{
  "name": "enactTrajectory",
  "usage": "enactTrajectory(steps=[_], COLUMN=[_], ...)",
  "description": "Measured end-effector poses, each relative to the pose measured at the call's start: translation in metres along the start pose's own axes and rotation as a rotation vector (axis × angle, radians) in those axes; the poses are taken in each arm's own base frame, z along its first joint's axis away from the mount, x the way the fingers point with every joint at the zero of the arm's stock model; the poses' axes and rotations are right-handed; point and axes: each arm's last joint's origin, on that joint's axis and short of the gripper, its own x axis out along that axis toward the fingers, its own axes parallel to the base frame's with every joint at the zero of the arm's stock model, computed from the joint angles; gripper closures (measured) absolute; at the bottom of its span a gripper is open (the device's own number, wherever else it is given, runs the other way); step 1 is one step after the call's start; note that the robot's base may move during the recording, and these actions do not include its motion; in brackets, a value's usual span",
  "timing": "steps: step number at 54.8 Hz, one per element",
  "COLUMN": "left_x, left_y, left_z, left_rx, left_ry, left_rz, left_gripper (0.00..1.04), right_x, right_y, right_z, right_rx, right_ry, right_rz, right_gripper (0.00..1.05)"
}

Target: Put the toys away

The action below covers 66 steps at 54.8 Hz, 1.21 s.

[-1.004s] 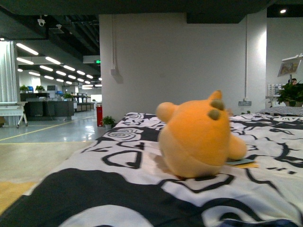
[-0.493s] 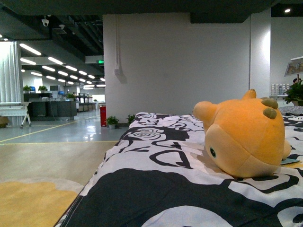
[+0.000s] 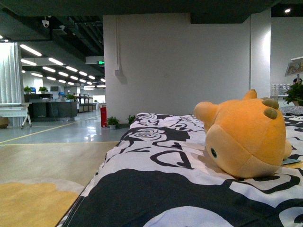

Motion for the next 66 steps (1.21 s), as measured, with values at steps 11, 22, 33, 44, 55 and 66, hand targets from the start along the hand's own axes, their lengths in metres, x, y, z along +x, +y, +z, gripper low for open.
enactTrajectory(steps=[11, 22, 33, 44, 55, 66], left_x=[0.000, 0.000, 0.000, 0.000, 0.000, 0.000], left_y=[0.000, 0.000, 0.000, 0.000, 0.000, 0.000], left_z=[0.000, 0.000, 0.000, 0.000, 0.000, 0.000], left_rx=[0.000, 0.000, 0.000, 0.000, 0.000, 0.000], left_ry=[0.000, 0.000, 0.000, 0.000, 0.000, 0.000], left_rz=[0.000, 0.000, 0.000, 0.000, 0.000, 0.000], left_gripper=[0.06, 0.06, 0.06, 0.06, 0.06, 0.06], right_x=[0.056, 0.131, 0.197, 0.218, 0.218, 0.212], right_y=[0.024, 0.051, 0.060, 0.025, -0.006, -0.023], right_z=[0.035, 0.044, 0.040, 0.040, 0.019, -0.001], right_rx=[-0.076, -0.178, -0.247, -0.270, -0.271, -0.220], right_ry=[-0.069, -0.041, 0.012, 0.050, 0.156, 0.242], right_rz=[0.030, -0.013, -0.158, -0.326, -0.379, -0.369], right_gripper=[0.00, 0.00, 0.00, 0.00, 0.00, 0.00])
